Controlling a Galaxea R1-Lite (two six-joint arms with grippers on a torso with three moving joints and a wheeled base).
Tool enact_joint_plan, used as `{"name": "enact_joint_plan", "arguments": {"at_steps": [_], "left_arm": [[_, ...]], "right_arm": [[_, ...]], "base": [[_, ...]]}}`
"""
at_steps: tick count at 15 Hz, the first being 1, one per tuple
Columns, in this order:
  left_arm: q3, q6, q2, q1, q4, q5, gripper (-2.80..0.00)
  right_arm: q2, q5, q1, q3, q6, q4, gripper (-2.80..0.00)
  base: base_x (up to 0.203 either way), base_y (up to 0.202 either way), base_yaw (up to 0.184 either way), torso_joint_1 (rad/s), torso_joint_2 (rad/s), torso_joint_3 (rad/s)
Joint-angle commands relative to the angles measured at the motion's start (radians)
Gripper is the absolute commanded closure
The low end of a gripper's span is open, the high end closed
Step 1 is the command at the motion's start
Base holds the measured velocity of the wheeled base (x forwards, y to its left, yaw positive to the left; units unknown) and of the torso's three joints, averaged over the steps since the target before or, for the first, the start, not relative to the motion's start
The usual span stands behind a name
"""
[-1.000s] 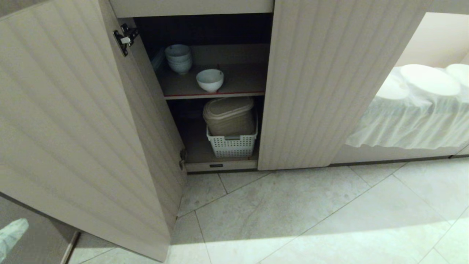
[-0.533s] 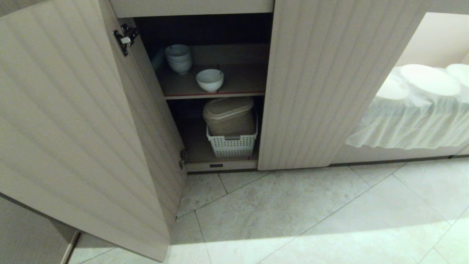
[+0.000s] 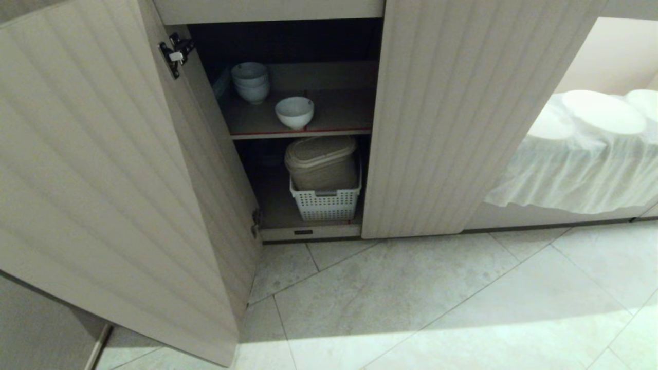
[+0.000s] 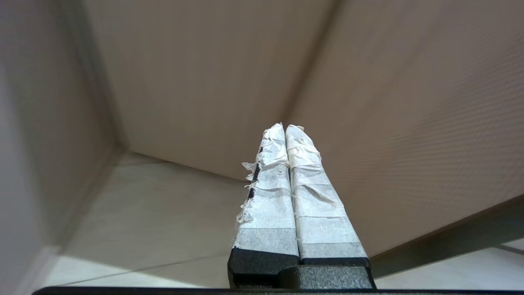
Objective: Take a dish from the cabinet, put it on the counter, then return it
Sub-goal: Close the cabinet door
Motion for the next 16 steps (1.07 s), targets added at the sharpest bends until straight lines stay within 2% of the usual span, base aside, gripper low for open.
{"name": "enact_joint_plan", "arguments": {"at_steps": [1, 2, 5, 8, 10, 12, 14, 16], "left_arm": [[-0.014, -0.038, 0.006, -0.015, 0.000, -0.068, 0.00], [-0.018, -0.071, 0.007, -0.015, 0.002, -0.111, 0.00], [-0.030, -0.206, 0.006, -0.029, 0.001, -0.176, 0.00], [-0.032, -0.325, 0.008, -0.066, -0.007, -0.190, 0.00], [-0.032, -0.365, 0.003, -0.110, -0.011, -0.191, 0.00], [-0.032, -0.409, -0.006, -0.186, -0.021, -0.190, 0.00], [-0.031, -0.422, 0.001, -0.264, -0.023, -0.187, 0.00], [-0.033, -0.443, 0.007, -0.310, -0.023, -0.186, 0.00]], "right_arm": [[0.000, 0.000, 0.000, 0.000, 0.001, 0.000, 0.00], [0.000, 0.000, 0.000, 0.000, 0.001, 0.000, 0.00], [0.000, 0.000, 0.000, 0.000, 0.000, 0.000, 0.00], [0.000, 0.000, 0.000, 0.000, 0.001, 0.000, 0.00], [0.000, 0.000, 0.001, 0.000, 0.000, 0.000, 0.00], [0.000, 0.000, 0.000, 0.000, 0.001, 0.000, 0.00], [0.000, 0.000, 0.000, 0.000, 0.001, 0.000, 0.00], [0.000, 0.000, 0.000, 0.000, 0.001, 0.000, 0.00]], "base": [[0.000, 0.000, 0.000, 0.000, 0.00, 0.000], [0.000, 0.000, 0.000, 0.000, 0.00, 0.000], [0.000, 0.000, 0.000, 0.000, 0.00, 0.000], [0.000, 0.000, 0.000, 0.000, 0.00, 0.000], [0.000, 0.000, 0.000, 0.000, 0.00, 0.000], [0.000, 0.000, 0.000, 0.000, 0.00, 0.000], [0.000, 0.000, 0.000, 0.000, 0.00, 0.000], [0.000, 0.000, 0.000, 0.000, 0.00, 0.000]]}}
